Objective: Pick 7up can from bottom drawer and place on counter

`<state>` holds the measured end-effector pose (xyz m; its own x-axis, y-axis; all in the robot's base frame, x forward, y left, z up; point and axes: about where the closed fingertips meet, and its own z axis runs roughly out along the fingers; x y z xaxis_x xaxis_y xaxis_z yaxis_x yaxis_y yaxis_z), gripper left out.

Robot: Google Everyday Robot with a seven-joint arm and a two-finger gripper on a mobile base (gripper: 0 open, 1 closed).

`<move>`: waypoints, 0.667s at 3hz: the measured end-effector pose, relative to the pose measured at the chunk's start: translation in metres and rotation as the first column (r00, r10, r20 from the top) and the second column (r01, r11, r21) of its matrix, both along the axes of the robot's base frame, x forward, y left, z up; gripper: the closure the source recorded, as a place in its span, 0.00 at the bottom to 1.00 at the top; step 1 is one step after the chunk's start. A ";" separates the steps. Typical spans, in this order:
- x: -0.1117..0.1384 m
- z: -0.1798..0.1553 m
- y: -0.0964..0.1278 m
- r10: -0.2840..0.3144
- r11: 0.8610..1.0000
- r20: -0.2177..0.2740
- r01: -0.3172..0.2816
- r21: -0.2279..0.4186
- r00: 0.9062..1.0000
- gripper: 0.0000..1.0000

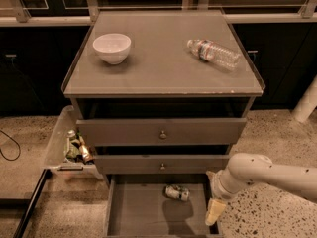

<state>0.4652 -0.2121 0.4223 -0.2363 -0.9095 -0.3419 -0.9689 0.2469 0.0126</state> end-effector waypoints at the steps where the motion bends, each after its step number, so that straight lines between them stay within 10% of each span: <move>1: -0.017 0.003 -0.001 0.007 0.998 -0.070 -0.011 -0.056 0.998 0.00; 2: -0.012 0.012 -0.002 0.002 0.998 -0.053 -0.005 -0.059 0.999 0.00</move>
Offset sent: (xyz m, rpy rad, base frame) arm -0.0162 0.0004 -0.0048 -0.0422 0.0667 0.0087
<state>0.4530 -0.2139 0.4338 -0.2495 -0.9286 -0.2746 -0.9681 0.2455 0.0495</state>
